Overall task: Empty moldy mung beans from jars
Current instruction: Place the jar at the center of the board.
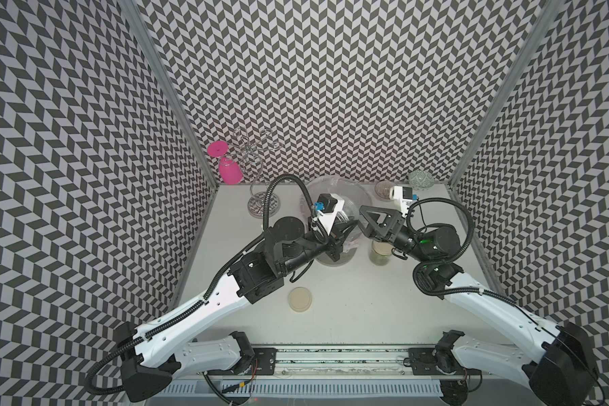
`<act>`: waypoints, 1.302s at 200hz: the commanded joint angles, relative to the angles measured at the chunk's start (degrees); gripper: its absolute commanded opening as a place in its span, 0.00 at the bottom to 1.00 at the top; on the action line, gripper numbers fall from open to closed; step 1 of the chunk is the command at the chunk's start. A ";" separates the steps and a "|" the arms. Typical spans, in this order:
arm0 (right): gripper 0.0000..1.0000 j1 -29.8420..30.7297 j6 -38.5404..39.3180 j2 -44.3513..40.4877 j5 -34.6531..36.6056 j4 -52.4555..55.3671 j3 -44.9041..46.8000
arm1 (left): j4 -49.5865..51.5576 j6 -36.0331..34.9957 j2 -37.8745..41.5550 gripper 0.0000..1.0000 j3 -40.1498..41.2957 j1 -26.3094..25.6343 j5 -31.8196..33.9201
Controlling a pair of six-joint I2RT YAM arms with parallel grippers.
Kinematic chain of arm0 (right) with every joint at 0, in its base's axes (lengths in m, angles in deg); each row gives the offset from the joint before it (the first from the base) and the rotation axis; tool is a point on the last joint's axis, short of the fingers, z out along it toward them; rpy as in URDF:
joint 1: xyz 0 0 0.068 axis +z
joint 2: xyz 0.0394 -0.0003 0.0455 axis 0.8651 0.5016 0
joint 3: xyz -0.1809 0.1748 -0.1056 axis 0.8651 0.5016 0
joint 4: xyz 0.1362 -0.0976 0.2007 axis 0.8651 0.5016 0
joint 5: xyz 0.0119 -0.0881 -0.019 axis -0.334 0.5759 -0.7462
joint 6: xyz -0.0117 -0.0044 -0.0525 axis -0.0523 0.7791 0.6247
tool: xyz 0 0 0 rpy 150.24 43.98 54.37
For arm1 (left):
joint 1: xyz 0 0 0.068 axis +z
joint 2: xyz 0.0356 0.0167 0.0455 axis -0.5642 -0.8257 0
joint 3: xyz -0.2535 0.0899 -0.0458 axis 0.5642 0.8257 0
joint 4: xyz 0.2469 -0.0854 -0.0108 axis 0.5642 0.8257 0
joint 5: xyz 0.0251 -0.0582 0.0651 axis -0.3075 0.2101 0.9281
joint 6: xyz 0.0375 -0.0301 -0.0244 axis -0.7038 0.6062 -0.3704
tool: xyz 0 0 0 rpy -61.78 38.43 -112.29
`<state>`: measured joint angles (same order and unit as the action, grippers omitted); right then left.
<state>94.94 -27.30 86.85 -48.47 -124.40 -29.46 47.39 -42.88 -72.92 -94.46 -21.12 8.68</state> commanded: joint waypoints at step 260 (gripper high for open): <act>0.99 -9.55 44.59 -10.45 3.49 64.27 -17.15 | 19.03 12.33 -27.95 0.00 13.70 37.27 -17.72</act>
<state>85.91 12.63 75.79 -44.69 -66.26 -44.39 65.20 -28.66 -98.64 -78.00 16.56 -10.18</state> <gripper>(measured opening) 0.992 0.116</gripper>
